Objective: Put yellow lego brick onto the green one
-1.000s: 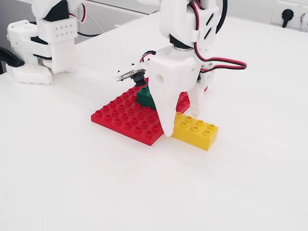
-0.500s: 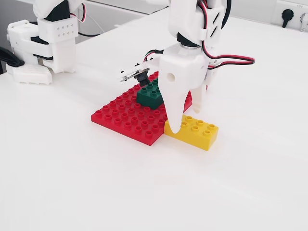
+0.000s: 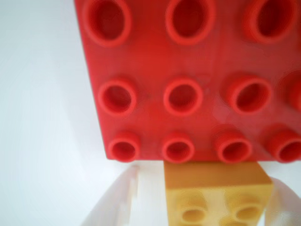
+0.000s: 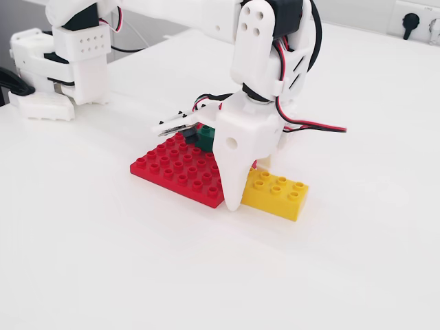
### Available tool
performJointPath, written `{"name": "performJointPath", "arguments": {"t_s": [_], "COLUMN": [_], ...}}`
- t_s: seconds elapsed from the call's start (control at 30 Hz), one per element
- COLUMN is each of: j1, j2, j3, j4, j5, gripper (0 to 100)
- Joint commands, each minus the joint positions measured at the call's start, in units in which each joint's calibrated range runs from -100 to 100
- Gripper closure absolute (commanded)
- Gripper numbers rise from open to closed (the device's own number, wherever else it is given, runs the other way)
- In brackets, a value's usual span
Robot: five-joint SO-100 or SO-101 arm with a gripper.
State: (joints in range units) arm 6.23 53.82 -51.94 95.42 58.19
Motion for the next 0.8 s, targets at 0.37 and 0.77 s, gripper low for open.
{"name": "performJointPath", "arguments": {"t_s": [0.37, 0.77], "j1": [0.2, -0.4], "j2": [-0.1, -0.6], "j3": [-2.3, -4.7], "j4": [0.6, 0.7], "j5": [0.0, -6.0], "gripper": [91, 90]}}
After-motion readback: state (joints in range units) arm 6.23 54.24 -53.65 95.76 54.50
